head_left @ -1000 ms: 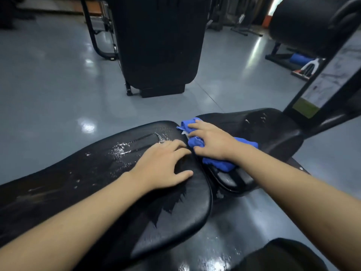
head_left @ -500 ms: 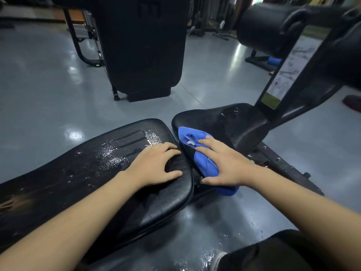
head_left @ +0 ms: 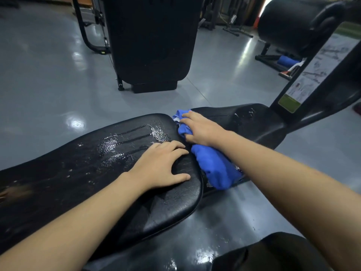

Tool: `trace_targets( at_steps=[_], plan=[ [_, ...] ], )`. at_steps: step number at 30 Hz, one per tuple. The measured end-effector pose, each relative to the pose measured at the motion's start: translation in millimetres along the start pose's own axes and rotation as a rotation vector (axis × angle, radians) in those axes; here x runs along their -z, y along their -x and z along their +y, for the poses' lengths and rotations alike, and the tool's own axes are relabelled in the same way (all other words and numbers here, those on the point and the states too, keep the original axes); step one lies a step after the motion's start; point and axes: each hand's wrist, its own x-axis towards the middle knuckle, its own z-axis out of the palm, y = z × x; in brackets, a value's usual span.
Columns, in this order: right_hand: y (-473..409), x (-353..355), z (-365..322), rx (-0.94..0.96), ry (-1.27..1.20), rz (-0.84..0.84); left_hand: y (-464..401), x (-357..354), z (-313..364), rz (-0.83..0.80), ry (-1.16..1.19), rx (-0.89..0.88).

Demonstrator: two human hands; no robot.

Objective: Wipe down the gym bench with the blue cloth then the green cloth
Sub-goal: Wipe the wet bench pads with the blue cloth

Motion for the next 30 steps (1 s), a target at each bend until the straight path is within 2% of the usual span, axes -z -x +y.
trace_targets(
  at_steps=[6, 14, 21, 24, 30],
  plan=[
    [-20, -1, 7, -0.036, -0.062, -0.014, -3, 1, -1, -0.013, 0.021, 0.007],
    [67, 3, -1, 0.017, -0.025, 0.083, -2, 1, -3, -0.025, 0.028, -0.011],
    [136, -1, -3, -0.031, -0.082, 0.154, -3, 1, -1, -0.036, 0.045, 0.006],
    [147, 3, 10, -0.042, -0.115, 0.195, -4, -1, 4, -0.005, 0.037, 0.012],
    [158, 11, 68, -0.181, -0.131, 0.191, -16, -5, 15, 0.051, 0.007, 0.049]
  ],
)
